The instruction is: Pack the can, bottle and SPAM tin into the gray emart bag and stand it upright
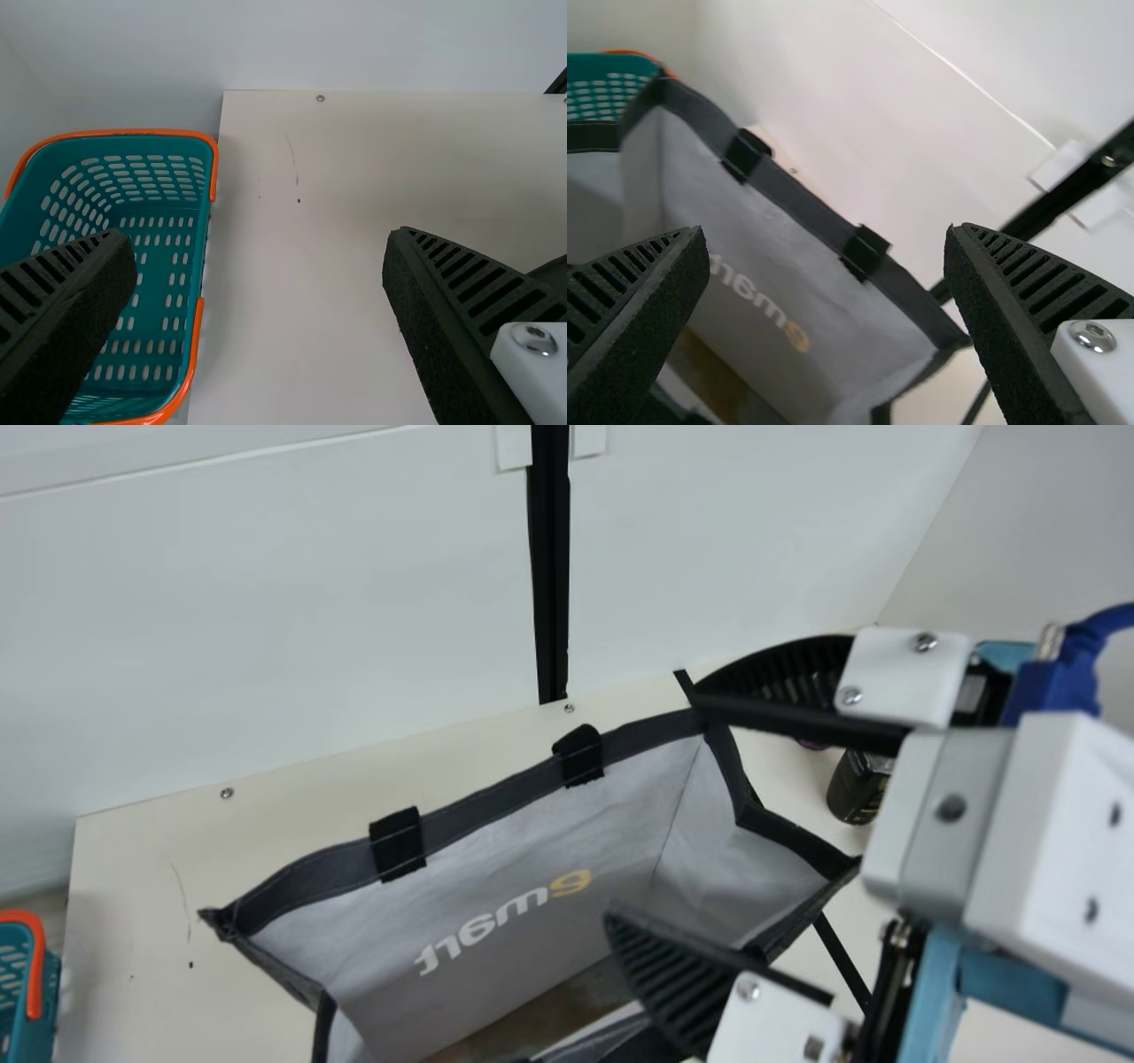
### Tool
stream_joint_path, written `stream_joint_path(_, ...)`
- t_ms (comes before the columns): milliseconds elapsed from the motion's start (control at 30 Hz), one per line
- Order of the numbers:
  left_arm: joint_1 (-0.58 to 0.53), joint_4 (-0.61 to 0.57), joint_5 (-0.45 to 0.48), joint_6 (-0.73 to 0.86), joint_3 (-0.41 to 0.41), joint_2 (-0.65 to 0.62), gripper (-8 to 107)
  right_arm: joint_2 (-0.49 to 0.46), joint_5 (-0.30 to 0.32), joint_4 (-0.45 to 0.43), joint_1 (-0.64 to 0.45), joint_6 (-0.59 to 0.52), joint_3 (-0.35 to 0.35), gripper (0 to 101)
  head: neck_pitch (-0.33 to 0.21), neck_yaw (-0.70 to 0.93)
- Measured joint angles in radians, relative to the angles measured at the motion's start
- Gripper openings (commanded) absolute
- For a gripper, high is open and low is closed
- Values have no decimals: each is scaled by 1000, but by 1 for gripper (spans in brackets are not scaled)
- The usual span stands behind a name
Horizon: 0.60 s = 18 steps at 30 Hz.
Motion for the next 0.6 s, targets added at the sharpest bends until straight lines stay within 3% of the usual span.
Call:
stream_joint_path(233,0,0,0,0,0,0,90,19,0,16,-118,-17,-30,95,0,0)
stream_joint_path(600,0,0,0,0,0,0,90,69,-1,147,-349,-80,-43,95,0,-2)
